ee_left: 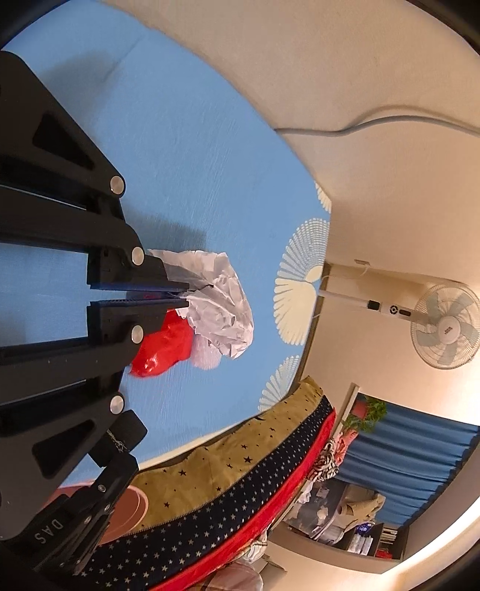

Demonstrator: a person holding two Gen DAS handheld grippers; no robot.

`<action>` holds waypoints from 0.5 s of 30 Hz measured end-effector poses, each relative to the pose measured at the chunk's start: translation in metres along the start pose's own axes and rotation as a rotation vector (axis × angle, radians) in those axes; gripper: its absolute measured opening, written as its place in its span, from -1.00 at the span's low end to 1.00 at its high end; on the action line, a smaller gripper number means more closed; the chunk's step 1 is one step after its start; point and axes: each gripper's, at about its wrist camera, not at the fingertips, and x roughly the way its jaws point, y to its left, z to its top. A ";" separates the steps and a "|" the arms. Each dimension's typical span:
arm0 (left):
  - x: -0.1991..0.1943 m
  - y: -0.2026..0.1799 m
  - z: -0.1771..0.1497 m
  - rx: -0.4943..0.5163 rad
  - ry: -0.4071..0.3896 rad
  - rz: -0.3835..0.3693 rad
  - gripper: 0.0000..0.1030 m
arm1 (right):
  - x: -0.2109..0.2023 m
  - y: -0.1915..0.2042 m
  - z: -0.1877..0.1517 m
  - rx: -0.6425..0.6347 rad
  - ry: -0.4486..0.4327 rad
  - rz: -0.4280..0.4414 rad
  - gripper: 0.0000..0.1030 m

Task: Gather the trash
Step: 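Grasp the white crumpled paper with the left gripper while the right grasps the black strap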

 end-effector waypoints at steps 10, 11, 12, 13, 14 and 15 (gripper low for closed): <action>-0.045 -0.015 -0.007 0.047 -0.035 -0.024 -0.94 | -0.052 0.002 -0.004 -0.022 -0.052 -0.030 -1.00; -0.048 -0.017 -0.007 0.051 -0.037 -0.026 -0.94 | -0.056 0.002 -0.004 -0.023 -0.056 -0.031 -1.00; -0.052 -0.018 -0.008 0.054 -0.039 -0.028 -0.94 | -0.061 0.003 -0.004 -0.025 -0.062 -0.034 -1.00; -0.057 -0.019 -0.009 0.056 -0.044 -0.030 -0.94 | -0.068 0.004 -0.005 -0.031 -0.070 -0.039 -1.00; -0.060 -0.020 -0.010 0.058 -0.047 -0.032 -0.94 | -0.072 0.003 -0.005 -0.033 -0.076 -0.041 -1.00; -0.063 -0.022 -0.010 0.059 -0.050 -0.035 -0.94 | -0.077 0.003 -0.006 -0.034 -0.082 -0.045 -1.00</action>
